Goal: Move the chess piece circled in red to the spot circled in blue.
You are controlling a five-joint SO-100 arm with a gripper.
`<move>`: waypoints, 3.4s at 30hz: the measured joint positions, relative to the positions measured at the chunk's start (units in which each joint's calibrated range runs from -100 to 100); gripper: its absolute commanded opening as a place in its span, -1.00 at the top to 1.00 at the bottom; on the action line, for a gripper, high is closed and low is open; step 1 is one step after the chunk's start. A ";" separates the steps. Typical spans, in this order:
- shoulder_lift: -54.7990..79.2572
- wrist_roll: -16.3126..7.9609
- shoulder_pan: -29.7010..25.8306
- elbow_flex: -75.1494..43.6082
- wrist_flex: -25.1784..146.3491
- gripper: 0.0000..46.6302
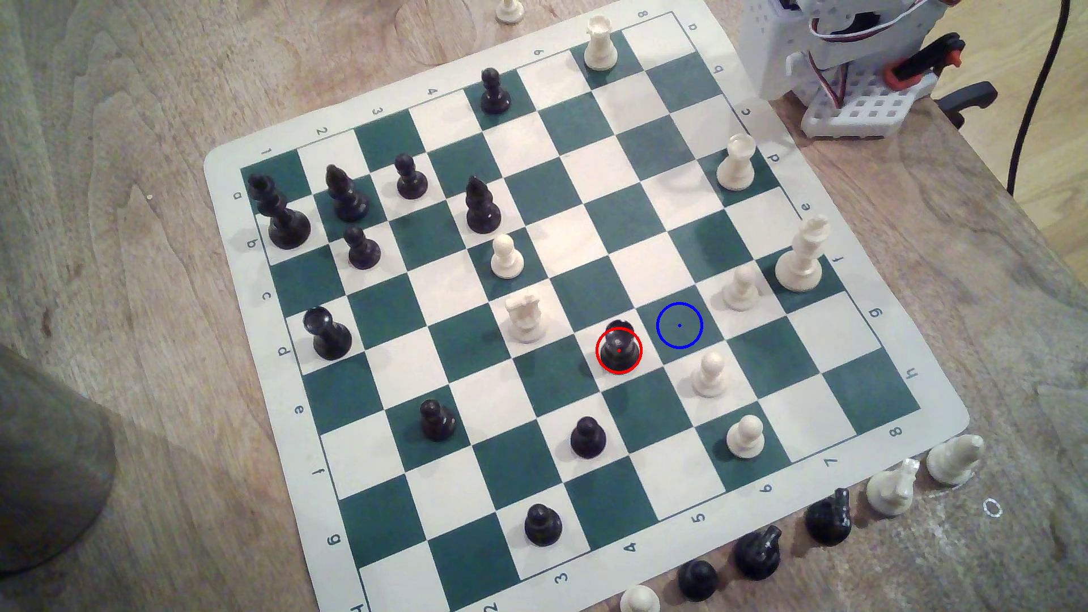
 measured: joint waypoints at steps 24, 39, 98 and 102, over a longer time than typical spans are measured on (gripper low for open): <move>0.25 -0.24 -6.27 -18.35 49.48 0.99; 0.25 -3.17 -2.65 -30.64 91.16 0.72; 84.96 -27.40 -31.93 -71.31 158.96 0.23; 87.14 -27.40 -31.12 -71.31 157.77 0.26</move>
